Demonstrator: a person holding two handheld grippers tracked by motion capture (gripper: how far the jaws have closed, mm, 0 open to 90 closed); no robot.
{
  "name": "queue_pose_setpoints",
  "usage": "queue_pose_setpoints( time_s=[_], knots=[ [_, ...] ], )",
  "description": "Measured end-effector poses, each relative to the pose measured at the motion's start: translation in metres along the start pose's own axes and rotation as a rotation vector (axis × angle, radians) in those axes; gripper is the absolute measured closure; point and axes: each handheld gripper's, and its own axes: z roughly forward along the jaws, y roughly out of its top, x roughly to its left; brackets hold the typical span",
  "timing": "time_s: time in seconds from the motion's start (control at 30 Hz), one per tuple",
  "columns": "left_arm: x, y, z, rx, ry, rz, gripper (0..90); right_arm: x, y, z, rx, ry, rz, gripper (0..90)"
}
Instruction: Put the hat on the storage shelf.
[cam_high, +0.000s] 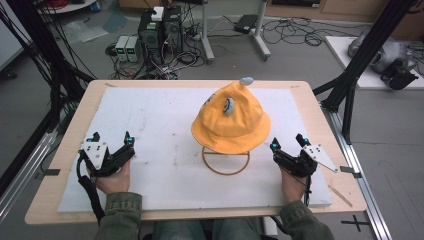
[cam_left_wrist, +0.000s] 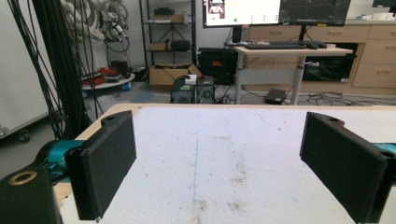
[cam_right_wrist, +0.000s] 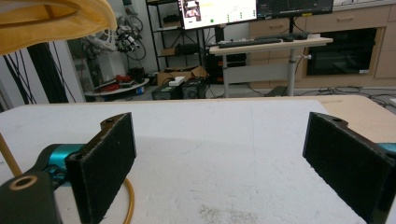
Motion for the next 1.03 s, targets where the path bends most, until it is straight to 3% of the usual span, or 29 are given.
queue_pose_setpoints(
  time_s=[1.03],
  knots=[
    [0.0025, 0.0003, -0.0011, -0.007, 0.002, -0.006, 11.0, 0.0003, -0.0006, 0.0016, 0.011, 0.007, 0.006, 9.2]
  ],
)
